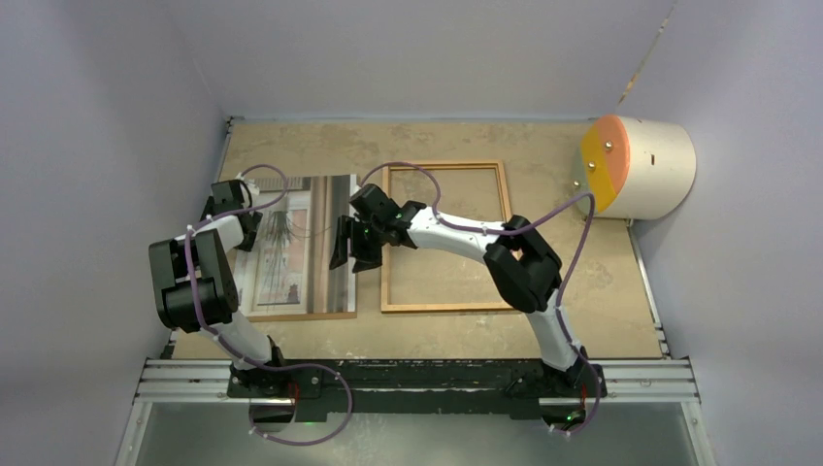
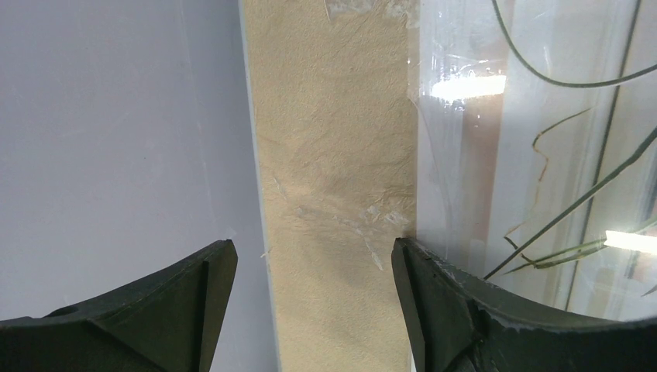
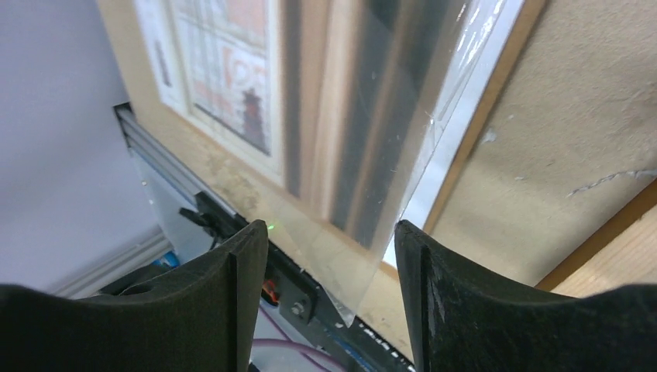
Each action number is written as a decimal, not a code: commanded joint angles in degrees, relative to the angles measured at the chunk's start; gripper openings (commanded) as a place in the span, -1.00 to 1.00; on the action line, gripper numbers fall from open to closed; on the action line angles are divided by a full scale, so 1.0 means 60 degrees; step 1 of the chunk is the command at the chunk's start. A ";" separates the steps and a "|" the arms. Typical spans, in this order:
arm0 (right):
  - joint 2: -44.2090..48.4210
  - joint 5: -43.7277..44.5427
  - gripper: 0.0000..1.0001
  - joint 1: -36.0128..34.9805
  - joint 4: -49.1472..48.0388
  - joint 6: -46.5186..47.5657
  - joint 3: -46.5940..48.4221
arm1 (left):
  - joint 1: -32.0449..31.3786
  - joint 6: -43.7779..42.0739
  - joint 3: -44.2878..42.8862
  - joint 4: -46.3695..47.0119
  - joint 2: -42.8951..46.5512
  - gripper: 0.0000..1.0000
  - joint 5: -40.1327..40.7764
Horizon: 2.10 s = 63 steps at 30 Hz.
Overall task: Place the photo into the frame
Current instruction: Pick up the photo frame item at the center of the board.
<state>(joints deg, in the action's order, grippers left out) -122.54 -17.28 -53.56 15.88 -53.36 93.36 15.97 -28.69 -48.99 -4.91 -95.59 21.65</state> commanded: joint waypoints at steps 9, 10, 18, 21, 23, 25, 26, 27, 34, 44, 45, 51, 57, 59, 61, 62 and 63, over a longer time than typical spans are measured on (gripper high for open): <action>0.1249 -0.0894 0.26 0.0190 -0.2474 -0.1277 -0.1099 | -0.0154 0.0128 0.0396 -0.0672 -0.0188 0.56 -0.0767; 0.1249 -0.0994 0.26 0.0252 -0.2711 -0.1461 -0.1373 | -0.0152 0.0129 0.0401 -0.0678 -0.0190 0.56 -0.0767; 0.1419 -0.1246 0.24 0.0558 -0.5423 -0.2662 -0.3023 | -0.0156 0.0121 0.0386 -0.0763 -0.0123 0.55 -0.0827; 0.1506 -0.1419 0.18 0.0630 -0.7298 -0.3406 -0.3775 | -0.0155 0.0101 0.0373 -0.0789 -0.0114 0.54 -0.0836; 0.1524 -0.1505 0.15 0.0649 -0.8372 -0.3905 -0.4216 | -0.0156 0.0073 0.0369 -0.0842 -0.0110 0.54 -0.0888; 0.1455 -0.1602 0.14 0.0659 -0.8948 -0.4206 -0.4414 | -0.0160 0.0028 0.0372 -0.0891 -0.0101 0.54 -0.0913; 0.1395 -0.1641 0.14 0.0655 -0.9072 -0.4288 -0.4437 | -0.0168 0.0009 0.0365 -0.0906 -0.0087 0.54 -0.0926; 0.1333 -0.1670 0.13 0.0652 -0.9214 -0.4365 -0.4449 | -0.0159 -0.0007 0.0364 -0.0917 -0.0089 0.54 -0.0927; 0.0985 -0.1751 0.15 0.0652 -0.9811 -0.4570 -0.4455 | -0.0170 0.0017 0.0325 -0.1007 -0.0104 0.54 -0.0996; 0.0384 -0.1255 -0.21 0.0651 -0.7953 -0.3452 -0.3225 | -0.0156 0.0103 0.0041 -0.1331 -0.0094 0.53 -0.1162; 0.0392 -0.1228 -0.35 0.0658 -0.7495 -0.3202 -0.3091 | -0.0156 0.0075 0.0014 -0.1351 -0.0081 0.54 -0.1153; 0.0965 -0.0817 -1.00 0.0752 -0.5716 -0.1497 -0.2554 | 0.0058 -0.0045 -0.0998 -0.2067 0.0120 0.61 -0.0891; 0.2533 -0.0816 -1.00 0.1662 -0.4313 -0.0117 -0.2860 | 0.0072 -0.0131 -0.2928 -0.3705 0.0566 0.66 -0.1611; 0.3150 -0.0895 -1.00 0.2119 -0.3659 0.0362 -0.3083 | -0.0013 -0.0007 -0.3495 -0.4195 0.0613 0.67 -0.2035; 0.3702 -0.0805 -1.00 0.2627 -0.2587 0.0972 -0.3214 | -0.0372 0.0138 -0.3893 -0.4612 0.0582 0.67 -0.2183; 0.4004 -0.0837 -1.00 0.3059 -0.1714 0.1364 -0.3300 | -0.0773 0.0182 -0.3929 -0.4684 0.0610 0.67 -0.2030; 0.4201 -0.0988 -1.00 0.3414 -0.1171 0.1661 -0.3498 | -0.1131 0.0255 -0.3913 -0.4689 0.0630 0.67 -0.1996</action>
<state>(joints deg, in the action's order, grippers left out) -103.96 -23.31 -39.75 -5.34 -53.41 74.54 15.16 -29.06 -69.97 -27.44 -94.37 12.29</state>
